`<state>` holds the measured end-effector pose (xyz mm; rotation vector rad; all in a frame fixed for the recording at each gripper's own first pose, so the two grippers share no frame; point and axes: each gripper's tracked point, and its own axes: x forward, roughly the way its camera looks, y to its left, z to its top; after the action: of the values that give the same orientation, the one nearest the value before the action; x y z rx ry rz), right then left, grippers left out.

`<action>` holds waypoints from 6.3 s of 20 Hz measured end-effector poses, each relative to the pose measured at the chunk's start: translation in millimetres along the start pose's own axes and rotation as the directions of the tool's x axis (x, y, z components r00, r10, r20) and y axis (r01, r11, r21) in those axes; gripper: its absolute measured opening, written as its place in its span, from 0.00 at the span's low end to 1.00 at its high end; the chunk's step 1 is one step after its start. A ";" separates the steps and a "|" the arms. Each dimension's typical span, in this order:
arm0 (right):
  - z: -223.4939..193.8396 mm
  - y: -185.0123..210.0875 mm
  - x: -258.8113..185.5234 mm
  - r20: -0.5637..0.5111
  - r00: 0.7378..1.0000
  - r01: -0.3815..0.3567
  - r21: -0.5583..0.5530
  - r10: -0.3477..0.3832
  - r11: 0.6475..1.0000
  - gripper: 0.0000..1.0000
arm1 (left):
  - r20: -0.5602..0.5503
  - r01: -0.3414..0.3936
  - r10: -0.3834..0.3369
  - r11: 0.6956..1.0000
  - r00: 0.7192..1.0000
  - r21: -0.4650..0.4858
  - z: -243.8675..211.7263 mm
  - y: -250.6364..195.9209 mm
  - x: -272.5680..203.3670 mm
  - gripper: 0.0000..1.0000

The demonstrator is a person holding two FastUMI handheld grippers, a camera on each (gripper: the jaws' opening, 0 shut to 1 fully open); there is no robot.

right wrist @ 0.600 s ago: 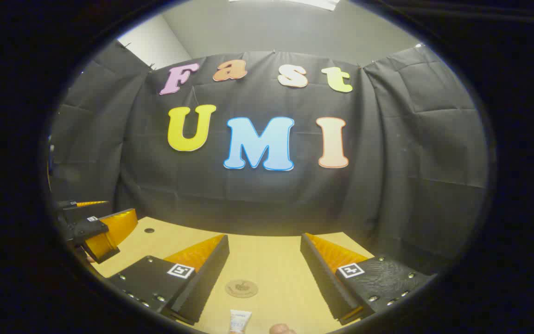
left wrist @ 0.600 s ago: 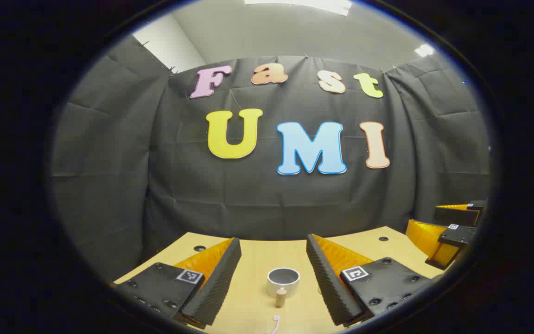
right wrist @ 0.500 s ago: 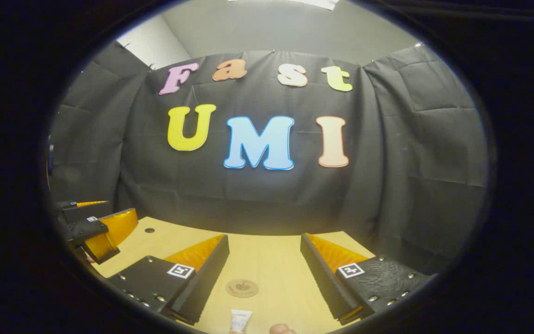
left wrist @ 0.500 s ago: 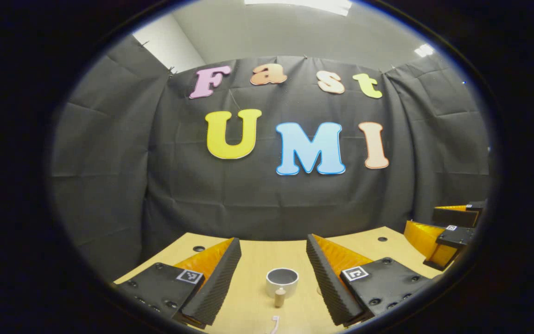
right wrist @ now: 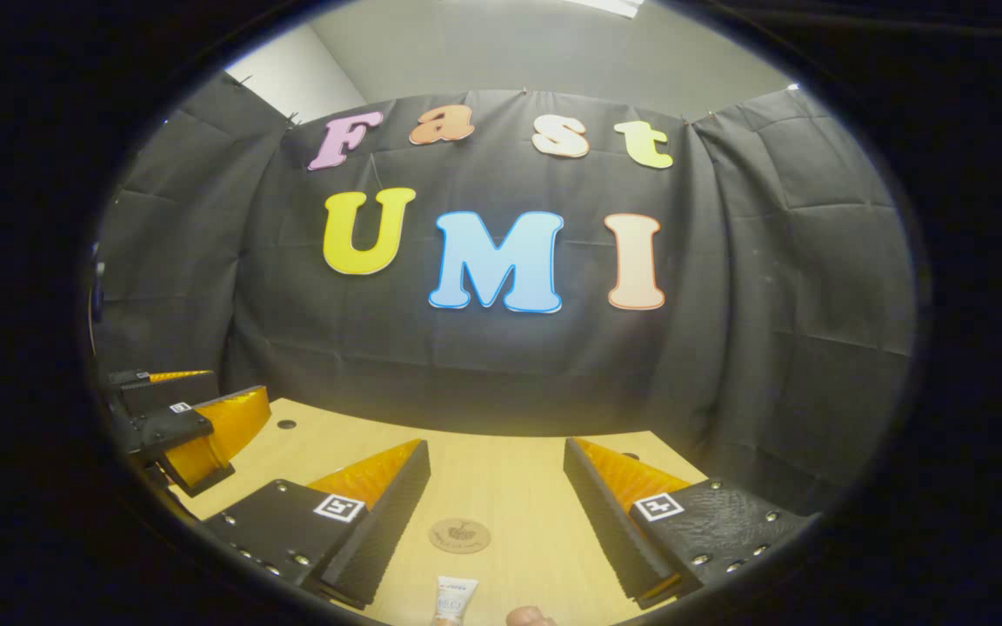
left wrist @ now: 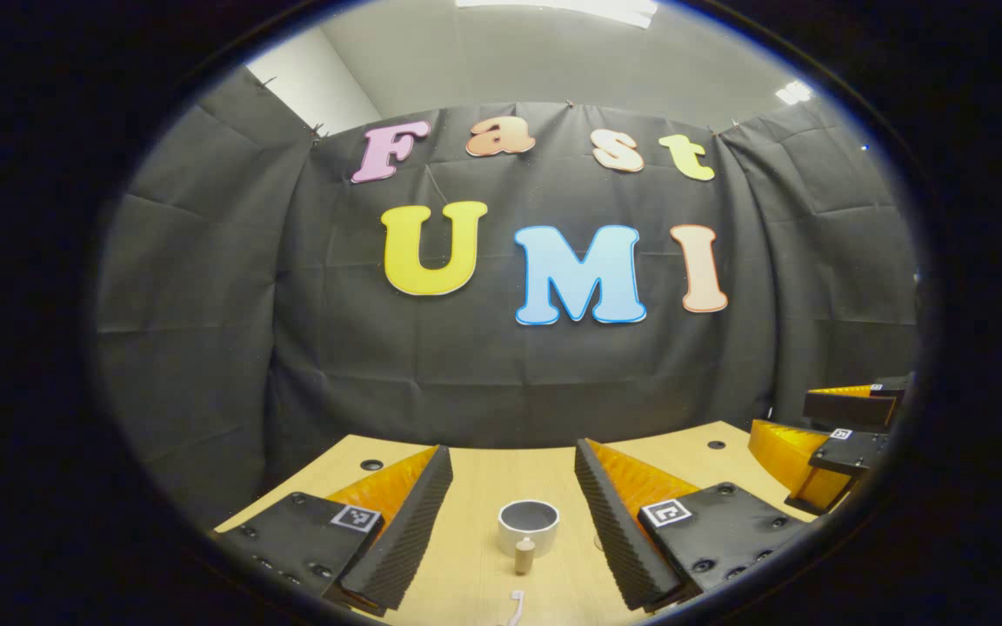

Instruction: Put the toothbrush and toothpaste on the desktop into the cup, then pick up the cup and place it on the coaster on the desktop.

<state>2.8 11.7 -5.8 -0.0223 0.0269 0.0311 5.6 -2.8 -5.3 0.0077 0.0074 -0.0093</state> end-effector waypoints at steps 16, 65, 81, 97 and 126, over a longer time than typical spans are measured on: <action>-63.2 19.7 14.3 -0.244 0.966 -0.077 0.032 0.082 0.997 0.97 | -0.291 0.052 -0.055 0.998 0.955 -0.017 -99.7 -5.2 21.3 0.93; -300.1 51.5 -46.6 -0.950 0.249 -0.031 0.188 0.189 0.982 0.34 | -0.985 0.138 -0.063 0.990 0.160 -0.041 -354.5 -2.8 -65.0 0.16; -261.8 48.8 -42.4 -0.850 0.444 -0.062 0.286 0.283 0.956 0.15 | -0.908 0.111 -0.091 0.993 0.408 -0.049 -322.5 1.4 -56.3 0.08; -140.7 72.3 -18.1 -0.512 0.759 -0.293 0.285 0.403 0.913 0.14 | -0.484 -0.003 -0.058 0.992 0.873 -0.124 -176.7 70.6 -12.8 0.08; -107.1 64.1 -7.1 -0.449 0.842 -0.216 0.226 0.299 0.950 0.14 | -0.253 0.148 -0.174 0.982 0.952 -0.118 -202.5 41.9 174.7 0.12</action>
<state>-9.1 73.1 -114.1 0.1437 0.5334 0.2960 179.2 39.1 -208.8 -0.0902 0.2746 -0.1722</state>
